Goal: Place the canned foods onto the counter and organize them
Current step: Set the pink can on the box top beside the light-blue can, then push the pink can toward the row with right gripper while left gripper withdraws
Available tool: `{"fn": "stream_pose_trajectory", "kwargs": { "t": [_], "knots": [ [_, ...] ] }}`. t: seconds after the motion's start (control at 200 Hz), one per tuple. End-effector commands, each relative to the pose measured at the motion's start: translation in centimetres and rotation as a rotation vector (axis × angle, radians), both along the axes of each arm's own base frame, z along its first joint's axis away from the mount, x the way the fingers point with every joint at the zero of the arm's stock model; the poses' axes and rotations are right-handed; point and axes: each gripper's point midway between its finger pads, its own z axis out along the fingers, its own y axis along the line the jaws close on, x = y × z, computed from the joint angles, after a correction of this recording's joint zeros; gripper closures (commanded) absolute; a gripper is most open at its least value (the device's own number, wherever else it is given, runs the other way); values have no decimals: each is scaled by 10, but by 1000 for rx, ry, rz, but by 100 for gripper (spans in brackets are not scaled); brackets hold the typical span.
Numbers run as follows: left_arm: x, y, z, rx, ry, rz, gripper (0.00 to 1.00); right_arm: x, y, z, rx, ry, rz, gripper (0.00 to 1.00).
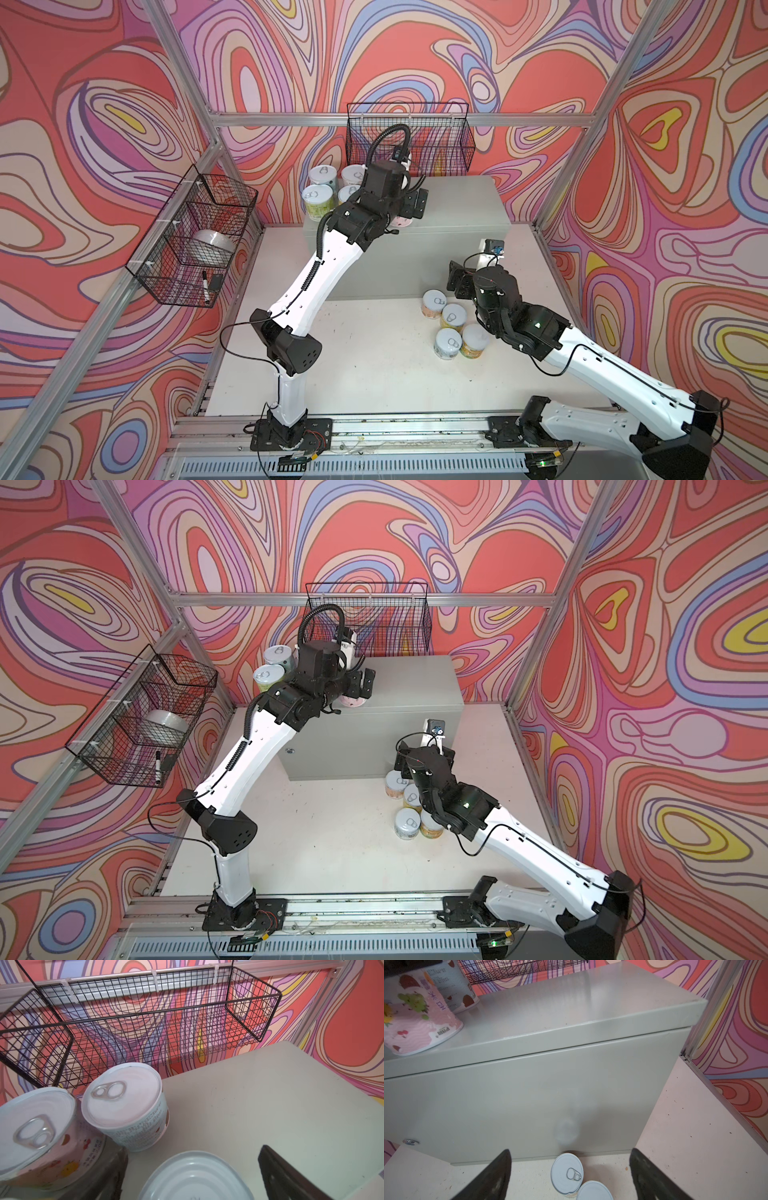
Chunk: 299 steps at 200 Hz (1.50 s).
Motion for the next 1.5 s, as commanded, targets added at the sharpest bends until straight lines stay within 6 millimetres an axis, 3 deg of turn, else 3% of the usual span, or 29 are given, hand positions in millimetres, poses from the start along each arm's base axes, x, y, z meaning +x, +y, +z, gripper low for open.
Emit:
{"fn": "stream_pose_trajectory", "kwargs": {
  "t": [0.0,0.27,0.431,0.556,0.666,0.831,0.866,1.197,1.362,1.492],
  "knots": [
    [2,2,14,-12,-43,-4,0,4,5,18,13,-38,18,9],
    [-19,7,57,-67,-145,-46,0,8,12,32,-30,-83,63,14],
    [-50,18,92,-78,-242,-70,0,10,24,44,-86,-146,138,16],
    [-77,31,95,-91,-250,-73,0,12,30,61,-101,-215,168,15],
    [-104,42,82,-122,-218,-101,0,19,30,72,-127,-251,142,14],
    [-148,50,38,-157,-204,-145,0,36,40,79,-211,-259,128,13],
    [-154,52,37,-181,-222,-138,1,37,43,79,-219,-268,139,13],
    [-176,45,-50,-206,-38,-189,4,50,68,85,-201,-254,254,13],
    [-179,35,-80,-224,20,-230,5,66,73,83,-158,-234,300,15],
    [-180,41,-96,-211,32,-207,5,83,79,80,-158,-225,312,16]
  ]
}}
